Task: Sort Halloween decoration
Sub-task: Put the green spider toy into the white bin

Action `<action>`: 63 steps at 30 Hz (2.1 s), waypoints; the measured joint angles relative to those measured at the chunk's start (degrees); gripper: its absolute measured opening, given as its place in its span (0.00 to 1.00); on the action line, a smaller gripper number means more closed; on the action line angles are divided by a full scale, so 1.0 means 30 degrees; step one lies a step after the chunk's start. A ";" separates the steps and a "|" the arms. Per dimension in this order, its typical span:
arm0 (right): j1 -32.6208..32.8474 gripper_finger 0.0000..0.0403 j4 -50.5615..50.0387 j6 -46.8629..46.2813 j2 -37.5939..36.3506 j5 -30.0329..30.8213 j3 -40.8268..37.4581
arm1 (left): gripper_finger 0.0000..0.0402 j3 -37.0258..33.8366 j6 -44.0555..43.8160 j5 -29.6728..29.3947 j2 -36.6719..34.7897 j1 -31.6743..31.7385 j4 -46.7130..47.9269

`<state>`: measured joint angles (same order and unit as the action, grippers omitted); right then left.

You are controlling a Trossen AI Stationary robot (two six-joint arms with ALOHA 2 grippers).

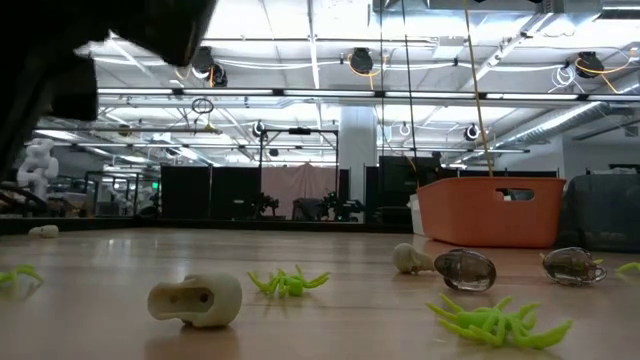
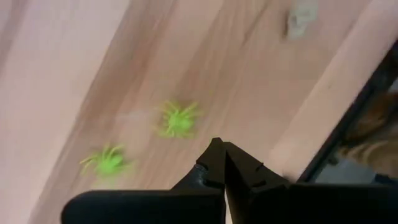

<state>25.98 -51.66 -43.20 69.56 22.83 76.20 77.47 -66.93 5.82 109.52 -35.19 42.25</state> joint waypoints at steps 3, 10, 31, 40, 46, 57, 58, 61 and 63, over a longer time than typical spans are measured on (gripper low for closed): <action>0.0005 0.51 -0.0007 -0.0140 0.0000 -0.0015 -0.0007 | 0.00 -0.0022 0.0520 -0.0087 -0.0905 -0.0219 0.1476; 0.0400 0.51 -0.0014 -0.0384 0.0007 -0.0102 -0.0015 | 0.00 -0.0298 0.3239 -0.1060 -0.3954 0.0158 0.3638; 0.1005 0.51 -0.0118 -0.0831 0.0007 -0.0146 -0.0015 | 0.43 -0.3150 0.1445 -0.4798 -0.3039 -0.2893 -0.0819; 0.1005 0.51 0.0205 -0.1185 0.0007 -0.0139 -0.0015 | 0.44 -0.3147 0.1923 -0.9339 -0.2457 -0.4626 -0.0257; 0.1005 0.51 0.0209 -0.1442 0.0007 -0.0131 -0.0015 | 0.44 -0.4436 0.0969 -0.9463 -0.2450 -0.5731 -0.0999; 0.1005 0.51 0.0299 -0.1908 0.0007 -0.0066 -0.0015 | 0.44 -0.5865 0.2651 -0.9441 -0.2457 -0.5350 -0.2715; 0.1005 0.51 0.0292 -0.1945 0.0007 -0.0066 -0.0015 | 0.44 -0.5865 0.3052 -0.9437 -0.2457 -0.5162 -0.2875; 0.1005 0.51 0.0292 -0.1952 0.0007 -0.0053 -0.0015 | 0.44 -0.5885 0.4252 -0.9231 -0.2458 -0.4620 -0.2973; 0.1005 0.51 0.0297 -0.1996 0.0007 -0.0044 -0.0015 | 0.44 -0.6143 0.4663 -0.8853 -0.2472 -0.4345 -0.3034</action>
<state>28.99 -50.77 -49.19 69.58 22.70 76.16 59.04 -52.94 -20.74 102.10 -48.22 33.15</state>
